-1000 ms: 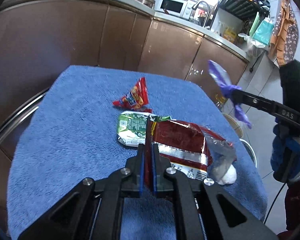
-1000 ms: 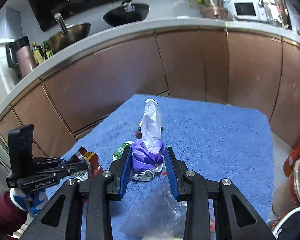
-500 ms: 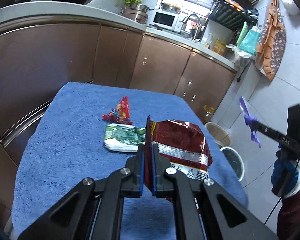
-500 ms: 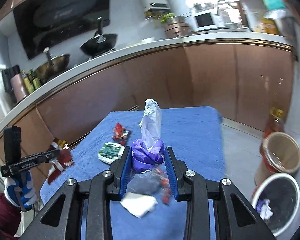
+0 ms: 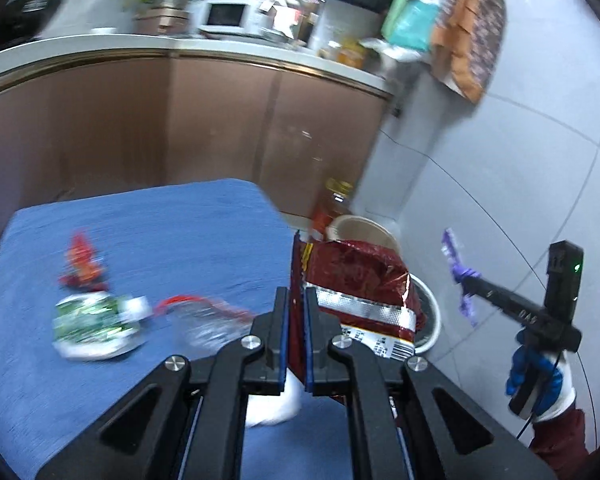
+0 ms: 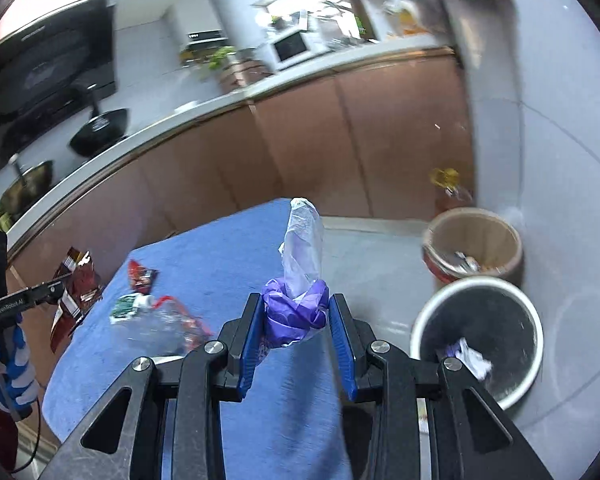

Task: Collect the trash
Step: 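Carry both items over the black bin and open both tools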

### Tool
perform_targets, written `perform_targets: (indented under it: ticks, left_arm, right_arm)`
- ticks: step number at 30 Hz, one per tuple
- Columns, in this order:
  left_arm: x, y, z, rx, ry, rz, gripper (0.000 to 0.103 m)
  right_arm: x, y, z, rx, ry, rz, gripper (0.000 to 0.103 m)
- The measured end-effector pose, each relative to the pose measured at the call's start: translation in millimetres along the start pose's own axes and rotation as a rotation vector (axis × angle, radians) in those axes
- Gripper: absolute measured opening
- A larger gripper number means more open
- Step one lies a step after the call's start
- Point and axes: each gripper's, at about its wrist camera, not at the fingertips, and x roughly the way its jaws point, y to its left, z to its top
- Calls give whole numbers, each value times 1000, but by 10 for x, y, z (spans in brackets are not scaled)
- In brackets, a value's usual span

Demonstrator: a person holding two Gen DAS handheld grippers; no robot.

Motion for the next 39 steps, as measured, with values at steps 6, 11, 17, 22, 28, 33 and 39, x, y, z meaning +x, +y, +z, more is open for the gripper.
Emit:
perform_targets:
  ticks: [6, 11, 17, 22, 28, 33, 39]
  left_arm:
    - [862, -632, 232, 70, 89, -100, 5]
    - [1517, -1156, 355, 128, 143, -142, 5]
    - [2309, -1658, 389, 183, 212, -141, 6]
    - [2872, -1895, 383, 184, 263, -137, 9]
    - [3360, -2015, 333, 148, 319, -152, 10]
    - [3542, -1974, 305, 104, 358, -162, 30]
    - [3420, -1904, 340, 80, 334, -167, 47]
  right_arm:
    - [103, -545, -191, 102, 29, -77, 31]
    - [184, -967, -298, 167, 51, -159, 31]
    - [328, -1373, -383, 212, 85, -273, 32]
    - [450, -1609, -352, 213, 97, -338, 33]
    - [647, -1853, -337, 223, 117, -398, 34]
    - [718, -1901, -393, 227, 137, -439, 45]
    - [672, -1841, -414, 232, 136, -458, 47]
